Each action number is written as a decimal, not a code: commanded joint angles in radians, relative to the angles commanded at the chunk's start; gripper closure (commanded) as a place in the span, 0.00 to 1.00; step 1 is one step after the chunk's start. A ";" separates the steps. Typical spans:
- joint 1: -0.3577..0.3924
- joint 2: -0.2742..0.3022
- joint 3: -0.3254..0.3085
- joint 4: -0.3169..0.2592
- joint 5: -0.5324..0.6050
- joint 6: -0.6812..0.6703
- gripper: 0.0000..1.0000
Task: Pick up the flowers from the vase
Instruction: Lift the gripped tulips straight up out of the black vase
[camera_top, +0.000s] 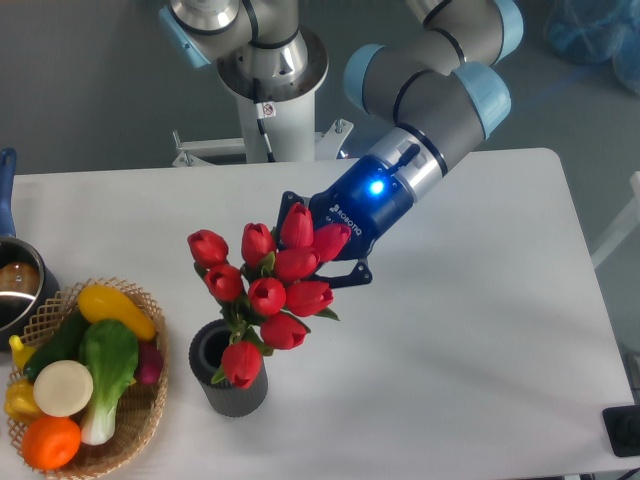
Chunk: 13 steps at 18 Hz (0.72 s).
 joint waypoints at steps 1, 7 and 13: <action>0.002 0.002 0.000 0.000 -0.009 -0.003 0.98; 0.026 0.020 -0.002 0.000 -0.084 -0.028 0.98; 0.054 0.028 0.020 0.000 -0.086 -0.022 0.99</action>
